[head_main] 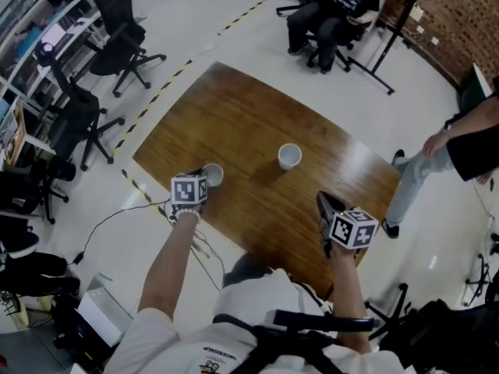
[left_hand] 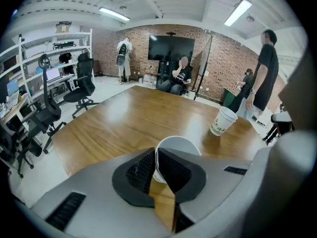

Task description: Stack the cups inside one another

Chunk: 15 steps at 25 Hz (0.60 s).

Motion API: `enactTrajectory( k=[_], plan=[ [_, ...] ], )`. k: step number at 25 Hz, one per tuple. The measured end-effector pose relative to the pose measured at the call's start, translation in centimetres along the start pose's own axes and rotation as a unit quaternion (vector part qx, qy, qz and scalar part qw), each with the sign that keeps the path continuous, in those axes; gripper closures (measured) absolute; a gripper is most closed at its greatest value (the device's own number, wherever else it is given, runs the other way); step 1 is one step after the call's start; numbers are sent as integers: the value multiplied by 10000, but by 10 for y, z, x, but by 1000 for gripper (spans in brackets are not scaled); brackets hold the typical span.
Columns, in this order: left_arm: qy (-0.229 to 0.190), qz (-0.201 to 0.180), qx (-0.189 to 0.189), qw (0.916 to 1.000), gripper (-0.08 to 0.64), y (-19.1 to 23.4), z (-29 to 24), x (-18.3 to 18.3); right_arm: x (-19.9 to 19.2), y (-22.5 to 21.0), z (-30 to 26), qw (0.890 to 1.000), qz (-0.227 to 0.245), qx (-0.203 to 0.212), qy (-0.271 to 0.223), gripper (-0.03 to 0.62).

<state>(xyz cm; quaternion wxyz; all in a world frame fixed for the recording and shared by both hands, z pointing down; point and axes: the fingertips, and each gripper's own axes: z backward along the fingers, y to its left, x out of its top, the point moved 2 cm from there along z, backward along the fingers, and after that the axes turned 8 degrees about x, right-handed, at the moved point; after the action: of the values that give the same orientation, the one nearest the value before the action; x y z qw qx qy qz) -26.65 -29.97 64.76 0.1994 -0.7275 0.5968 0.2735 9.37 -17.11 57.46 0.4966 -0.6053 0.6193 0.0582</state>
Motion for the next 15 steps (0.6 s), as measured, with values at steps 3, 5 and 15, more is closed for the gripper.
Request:
enactTrajectory(
  k=[3,5,15],
  plan=[
    [-104,-104,-94,9998,537,-8,8,10,4,4,-8,10000,29,19,-16,592],
    [-158,-167,-192,9996,537,-21,15,17,6,4,-9,10000,27,16,-10,592],
    [-415,-505,-949,9933,537,-112,37,55,-1,-22,4,9979,-34,-542,360,592]
  ],
)
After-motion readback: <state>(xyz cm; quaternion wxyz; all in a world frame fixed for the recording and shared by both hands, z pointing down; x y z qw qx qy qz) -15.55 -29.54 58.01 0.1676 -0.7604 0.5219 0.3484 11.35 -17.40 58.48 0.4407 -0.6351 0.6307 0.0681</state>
